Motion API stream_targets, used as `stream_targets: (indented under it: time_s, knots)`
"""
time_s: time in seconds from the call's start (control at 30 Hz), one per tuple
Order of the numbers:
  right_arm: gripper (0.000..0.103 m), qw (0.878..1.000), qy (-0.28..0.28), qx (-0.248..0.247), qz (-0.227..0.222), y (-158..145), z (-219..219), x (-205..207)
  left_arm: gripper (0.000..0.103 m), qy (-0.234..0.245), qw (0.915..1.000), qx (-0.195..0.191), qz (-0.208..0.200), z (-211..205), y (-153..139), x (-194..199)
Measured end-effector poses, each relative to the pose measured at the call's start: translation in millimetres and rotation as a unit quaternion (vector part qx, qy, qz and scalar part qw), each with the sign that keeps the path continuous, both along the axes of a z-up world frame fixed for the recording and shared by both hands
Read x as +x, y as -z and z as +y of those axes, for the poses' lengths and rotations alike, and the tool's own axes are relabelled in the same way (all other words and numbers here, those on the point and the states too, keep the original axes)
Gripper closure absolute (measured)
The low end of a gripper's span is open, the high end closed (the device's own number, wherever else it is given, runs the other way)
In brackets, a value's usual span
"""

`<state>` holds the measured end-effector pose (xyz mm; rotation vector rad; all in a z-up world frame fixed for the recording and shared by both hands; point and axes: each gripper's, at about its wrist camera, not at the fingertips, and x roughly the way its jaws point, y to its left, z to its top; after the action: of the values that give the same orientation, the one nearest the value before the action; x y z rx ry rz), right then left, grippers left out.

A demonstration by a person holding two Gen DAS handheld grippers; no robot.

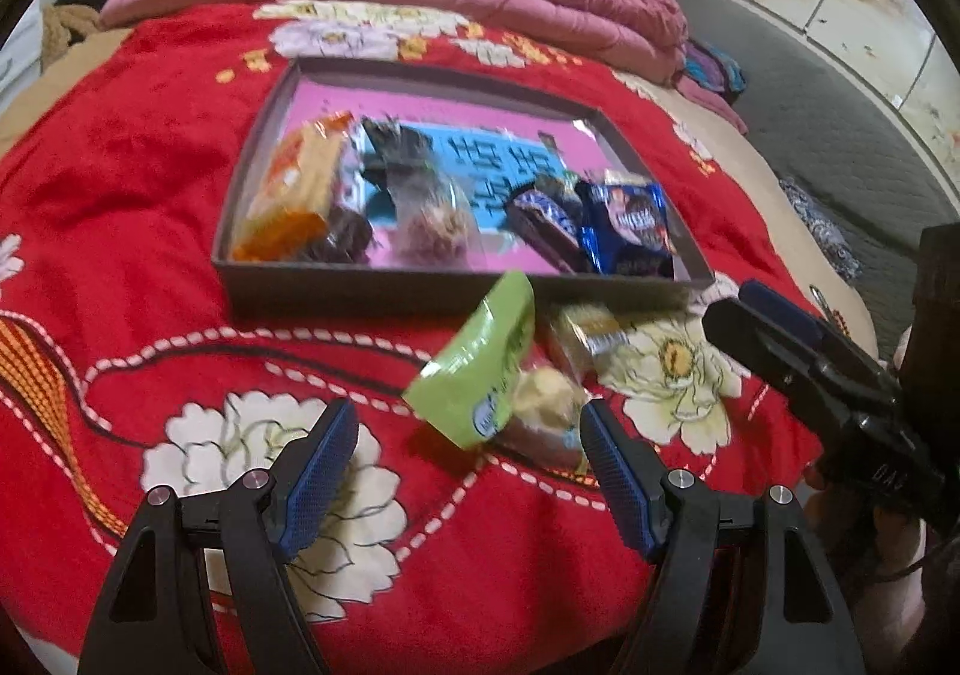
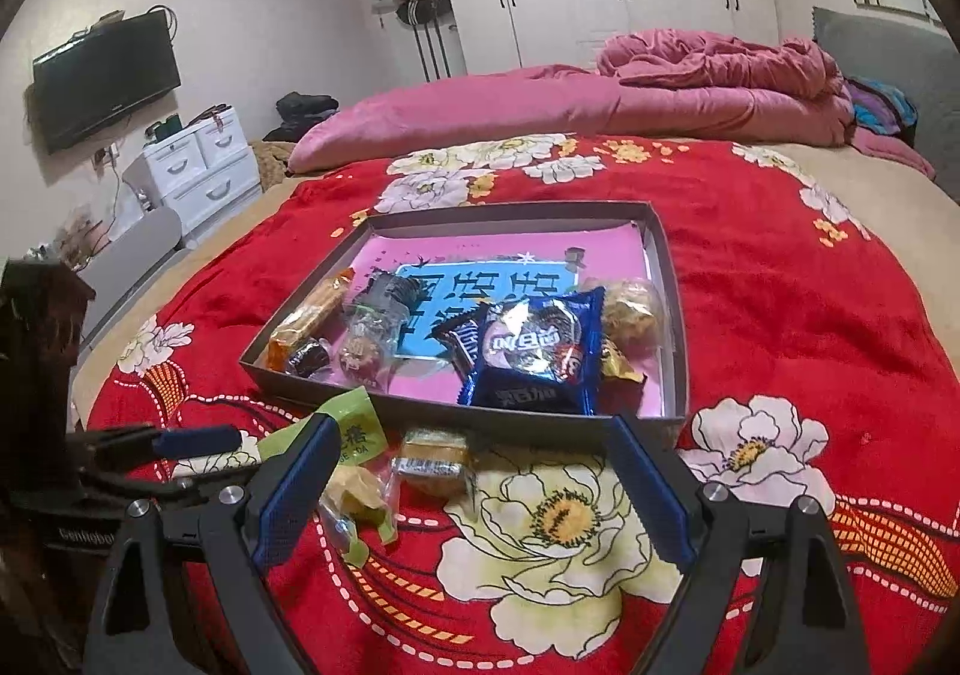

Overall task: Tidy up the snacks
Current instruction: 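Grasp the green snack bag with the left tool while the right tool grasps the clear wafer pack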

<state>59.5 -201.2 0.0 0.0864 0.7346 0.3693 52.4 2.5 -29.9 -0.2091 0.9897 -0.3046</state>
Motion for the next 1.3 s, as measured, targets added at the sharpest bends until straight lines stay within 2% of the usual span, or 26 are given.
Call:
stream_targets:
  time_s: [0.3, 0.7, 0.93, 1.07, 1.3]
  knots:
    - [0.013, 0.999, -0.015, 0.008, 0.029, 11, 2, 5, 0.025, 0.028, 0.9994, 0.013, 0.012, -20, 9, 6]
    - [0.013, 0.998, -0.026, 0.004, 0.065, 25, 11, 15, 0.025, 0.034, 0.9985, 0.042, 0.012, -33, 19, 18]
    - [0.013, 0.994, -0.037, 0.004, 0.098, 36, 24, 29, 0.041, 0.039, 0.9985, 0.037, 0.012, -33, 21, 22]
    - [0.024, 0.992, -0.038, -0.002, 0.118, 44, 32, 38, 0.049, 0.046, 0.9980, 0.042, 0.008, -34, 22, 22]
    - [0.045, 0.990, -0.048, -0.018, 0.135, 54, 42, 46, 0.051, 0.050, 0.9977, 0.044, 0.009, -34, 24, 23]
